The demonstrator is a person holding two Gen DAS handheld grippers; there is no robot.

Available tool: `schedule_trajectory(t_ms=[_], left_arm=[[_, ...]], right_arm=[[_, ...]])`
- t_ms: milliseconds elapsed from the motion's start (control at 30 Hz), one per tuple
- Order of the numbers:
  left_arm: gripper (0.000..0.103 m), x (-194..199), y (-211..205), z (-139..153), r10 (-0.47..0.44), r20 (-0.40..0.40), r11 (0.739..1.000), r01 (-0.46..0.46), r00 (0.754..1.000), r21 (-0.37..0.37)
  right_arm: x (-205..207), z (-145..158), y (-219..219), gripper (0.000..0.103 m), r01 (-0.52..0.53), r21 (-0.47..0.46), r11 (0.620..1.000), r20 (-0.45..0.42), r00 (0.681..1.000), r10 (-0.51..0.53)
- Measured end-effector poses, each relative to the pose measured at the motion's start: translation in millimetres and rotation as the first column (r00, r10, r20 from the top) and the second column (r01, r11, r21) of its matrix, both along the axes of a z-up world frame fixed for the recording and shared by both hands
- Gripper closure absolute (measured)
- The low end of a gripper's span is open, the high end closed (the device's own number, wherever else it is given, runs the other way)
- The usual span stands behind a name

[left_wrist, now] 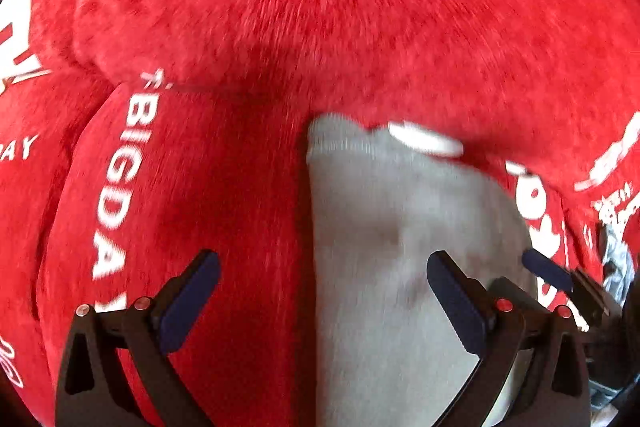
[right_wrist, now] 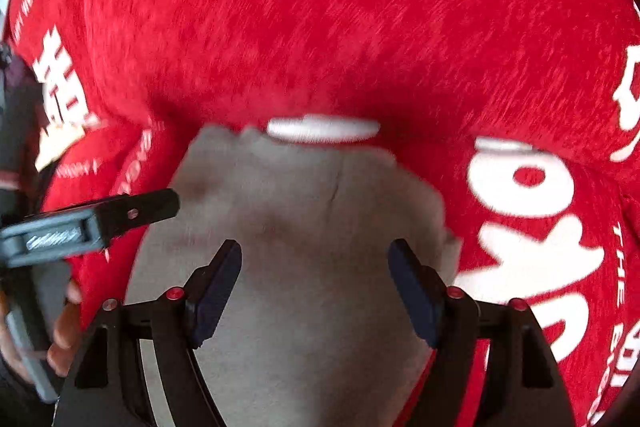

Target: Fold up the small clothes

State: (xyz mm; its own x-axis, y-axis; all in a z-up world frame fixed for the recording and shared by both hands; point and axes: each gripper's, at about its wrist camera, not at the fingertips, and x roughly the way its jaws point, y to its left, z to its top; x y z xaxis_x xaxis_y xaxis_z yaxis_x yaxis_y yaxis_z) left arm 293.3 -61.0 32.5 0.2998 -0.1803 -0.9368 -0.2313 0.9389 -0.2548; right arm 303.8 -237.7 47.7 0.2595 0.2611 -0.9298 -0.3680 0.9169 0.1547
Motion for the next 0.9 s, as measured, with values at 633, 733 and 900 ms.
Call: schedule_trajectory(t_ms=[633,733,900], left_arm=[[0.0,-162.7,-11.3,5.5,-0.058,0.101,0.998,0.057,0.993,0.019],[0.0,-177.0,-11.2,17.4,-0.094,0.149,0.994,0.084,0.984,0.072],[0.0,-156.0,0.7,21.4,-0.062,0.152,0.998,0.058,0.986,0.03]], right_arm=[[-177.7,-0.3,-72.5,0.02,0.048,-0.017,0.999,0.078,0.996,-0.047],[-185.1,13.1,-101.6,0.02,0.108,0.047,0.993,0.068,0.991,-0.111],[-151.5,29.5,-136.2,0.02,0.253,0.187,0.949,0.045,0.963,-0.265]])
